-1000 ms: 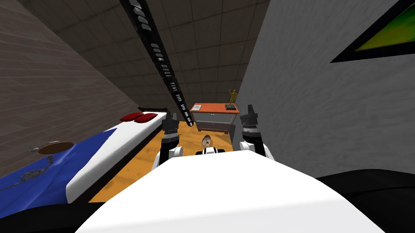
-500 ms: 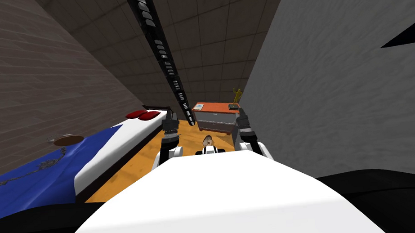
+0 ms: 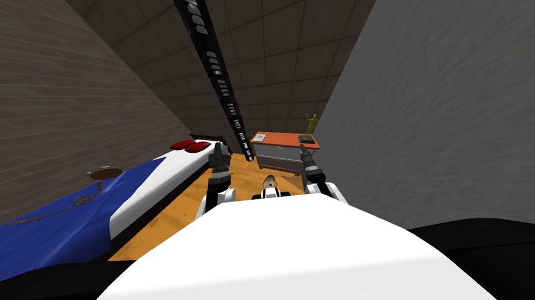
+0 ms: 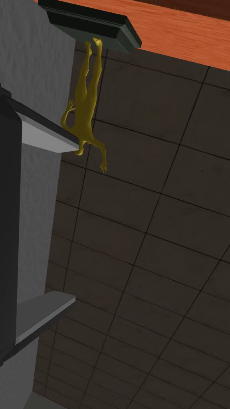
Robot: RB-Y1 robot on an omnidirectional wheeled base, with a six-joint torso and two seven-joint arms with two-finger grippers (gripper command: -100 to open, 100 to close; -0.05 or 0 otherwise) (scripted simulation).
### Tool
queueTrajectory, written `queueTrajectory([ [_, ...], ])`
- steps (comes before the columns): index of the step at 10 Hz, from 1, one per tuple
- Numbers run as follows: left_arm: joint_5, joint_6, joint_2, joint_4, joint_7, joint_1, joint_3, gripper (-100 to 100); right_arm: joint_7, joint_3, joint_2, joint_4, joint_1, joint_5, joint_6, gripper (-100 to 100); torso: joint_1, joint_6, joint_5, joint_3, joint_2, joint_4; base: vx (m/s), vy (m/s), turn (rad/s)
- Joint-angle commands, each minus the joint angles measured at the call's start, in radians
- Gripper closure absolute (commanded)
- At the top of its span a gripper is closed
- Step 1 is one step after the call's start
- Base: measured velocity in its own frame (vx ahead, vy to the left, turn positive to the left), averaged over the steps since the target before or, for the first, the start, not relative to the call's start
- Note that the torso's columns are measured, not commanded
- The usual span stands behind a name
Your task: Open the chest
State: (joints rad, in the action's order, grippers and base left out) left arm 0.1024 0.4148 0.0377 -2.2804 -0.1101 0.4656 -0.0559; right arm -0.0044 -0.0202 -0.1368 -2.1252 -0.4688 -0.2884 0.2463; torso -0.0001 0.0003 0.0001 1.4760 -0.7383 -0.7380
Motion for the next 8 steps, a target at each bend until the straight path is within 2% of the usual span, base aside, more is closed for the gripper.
queueTrajectory([
  [1,0.000,0.000,0.000,0.000,0.000,0.000,0.000,0,0.019,-0.020,0.002,0.038,0.006,-0.050,-0.059,-100,0.000,-0.001,0.000,0.000,0.000,0.000,0.036,0.006,0.074],
  [2,0.000,0.000,0.000,0.000,0.000,0.000,0.000,0,0.031,-0.034,-0.002,0.068,0.012,-0.093,-0.091,-100,0.000,0.000,0.000,0.000,0.000,0.000,0.049,0.008,0.141],
  [3,0.000,0.000,0.000,0.000,0.000,0.000,0.000,0,0.031,-0.034,-0.002,0.068,0.012,-0.093,-0.112,-100,0.000,-0.001,0.000,0.000,0.001,0.000,0.042,0.000,0.073],
  [4,0.000,0.000,0.000,0.000,0.000,0.000,0.000,0,0.044,-0.048,-0.005,0.099,0.018,-0.135,-0.143,-100,-0.001,0.000,0.000,0.000,0.000,0.000,0.051,-0.001,0.155],
  [6,0.000,0.000,0.000,0.000,0.000,0.000,0.000,0,0.044,-0.048,-0.005,0.099,0.018,-0.138,-0.167,-100,0.000,0.000,0.000,0.000,0.000,0.000,0.030,-0.002,0.021],
  [7,0.000,0.000,0.000,0.000,0.000,0.000,0.000,0,0.057,-0.063,-0.007,0.132,0.025,-0.185,-0.209,-100,0.000,0.000,0.000,-0.001,-0.001,0.000,0.032,-0.004,0.147],
  [8,0.000,0.000,0.000,0.000,0.000,0.000,0.000,0,0.057,-0.063,-0.007,0.132,0.025,-0.185,-0.225,-100,0.000,-0.001,0.000,0.000,0.000,0.000,0.038,-0.005,0.096],
])
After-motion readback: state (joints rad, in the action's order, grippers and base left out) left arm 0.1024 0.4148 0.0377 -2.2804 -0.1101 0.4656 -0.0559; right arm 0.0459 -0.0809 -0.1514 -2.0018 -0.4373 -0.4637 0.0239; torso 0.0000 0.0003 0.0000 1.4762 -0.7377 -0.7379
